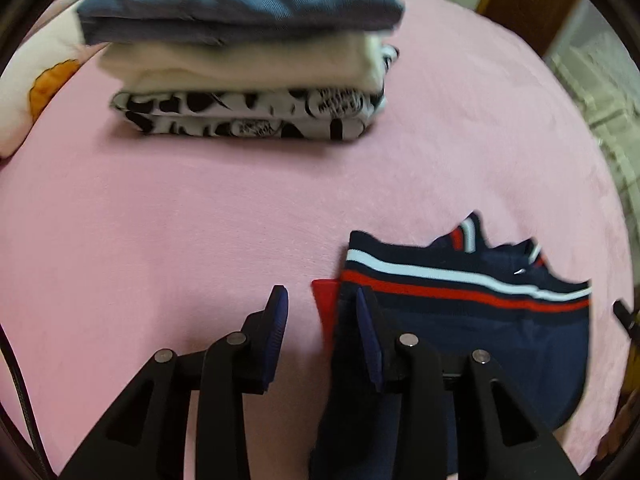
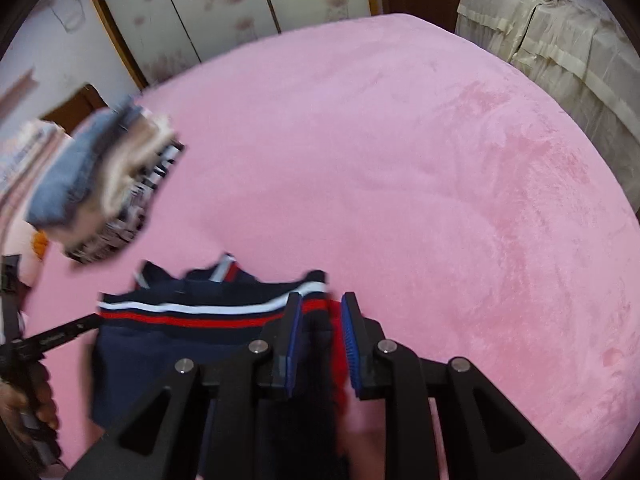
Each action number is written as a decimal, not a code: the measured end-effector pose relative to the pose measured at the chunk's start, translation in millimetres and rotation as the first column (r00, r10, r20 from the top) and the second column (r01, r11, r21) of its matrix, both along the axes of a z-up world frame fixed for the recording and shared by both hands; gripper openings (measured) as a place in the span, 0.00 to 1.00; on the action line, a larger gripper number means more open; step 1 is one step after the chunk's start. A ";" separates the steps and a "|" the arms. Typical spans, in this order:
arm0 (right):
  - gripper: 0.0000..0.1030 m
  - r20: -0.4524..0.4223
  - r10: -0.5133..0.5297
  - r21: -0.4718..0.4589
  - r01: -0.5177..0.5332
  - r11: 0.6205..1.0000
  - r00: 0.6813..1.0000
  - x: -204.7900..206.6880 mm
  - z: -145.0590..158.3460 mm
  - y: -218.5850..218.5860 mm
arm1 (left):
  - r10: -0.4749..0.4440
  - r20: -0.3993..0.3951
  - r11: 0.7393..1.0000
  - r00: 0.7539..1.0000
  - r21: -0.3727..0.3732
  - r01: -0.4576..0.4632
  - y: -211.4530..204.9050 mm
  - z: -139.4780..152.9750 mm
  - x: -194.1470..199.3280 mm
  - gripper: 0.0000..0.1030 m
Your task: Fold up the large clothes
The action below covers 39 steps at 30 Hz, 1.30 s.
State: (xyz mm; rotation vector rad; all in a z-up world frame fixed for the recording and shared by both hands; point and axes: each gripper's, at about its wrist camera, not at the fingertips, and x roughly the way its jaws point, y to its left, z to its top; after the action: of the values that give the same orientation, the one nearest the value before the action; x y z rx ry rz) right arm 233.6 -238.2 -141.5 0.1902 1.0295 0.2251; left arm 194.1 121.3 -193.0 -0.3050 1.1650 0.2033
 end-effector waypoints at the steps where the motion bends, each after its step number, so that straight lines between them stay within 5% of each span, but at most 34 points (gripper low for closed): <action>1: 0.19 0.004 0.016 0.018 -0.016 1.000 1.000 -3.1 5.4 2.8 | 0.000 0.020 1.000 1.000 -0.019 0.000 -2.8 7.7 -3.9 0.33; 7: 0.19 0.028 0.171 0.086 -0.173 0.981 0.985 -12.6 20.0 62.4 | -0.101 0.055 0.989 0.993 -0.105 0.106 -56.3 12.8 -7.6 0.33; 10: 0.19 -0.005 0.216 0.105 -0.214 0.971 0.976 -8.7 2.6 93.9 | -0.140 0.034 0.982 0.990 -0.121 0.143 -83.9 -4.6 -0.7 0.33; 12: 0.19 -0.054 0.223 0.102 -0.217 0.971 0.973 -3.5 -19.1 104.4 | -0.163 0.008 0.984 0.987 -0.066 0.163 -98.7 -20.0 4.8 0.33; 15: 0.19 -0.066 0.171 -0.047 -0.175 0.984 0.983 3.2 -40.9 94.8 | -0.176 -0.013 0.984 0.984 -0.019 0.175 -98.4 -38.4 10.3 0.33; 16: 0.11 -0.052 0.138 -0.117 -0.143 0.983 0.989 4.2 -47.4 84.0 | -0.181 -0.007 0.983 0.983 -0.035 0.181 -95.3 -41.7 10.5 0.33; 17: 0.00 -0.049 0.119 -0.135 -0.124 0.983 0.992 5.9 -53.4 69.5 | -0.189 0.000 0.981 0.982 -0.046 0.189 -93.4 -42.3 10.0 0.32; 20: 0.00 -0.057 0.090 -0.150 -0.097 0.984 0.994 7.9 -61.1 27.6 | -0.226 0.010 0.973 0.974 -0.048 0.226 -92.1 -41.0 9.0 0.31; 27: 0.03 -0.054 0.071 -0.137 -0.078 0.987 0.996 -1.2 -39.0 14.9 | -0.232 -0.015 0.968 0.973 -0.106 0.229 -78.3 -28.2 11.1 0.31; 39: 0.04 -0.036 0.040 -0.005 -0.040 0.999 0.999 -35.3 11.2 33.1 | -0.188 -0.026 0.980 0.982 -0.065 0.186 -68.7 33.0 -26.3 0.43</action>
State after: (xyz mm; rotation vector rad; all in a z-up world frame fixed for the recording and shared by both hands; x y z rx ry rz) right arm 198.3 -205.0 -130.3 0.1695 1.0697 0.2558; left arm 167.8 52.7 -160.0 -0.2454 1.2259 0.0069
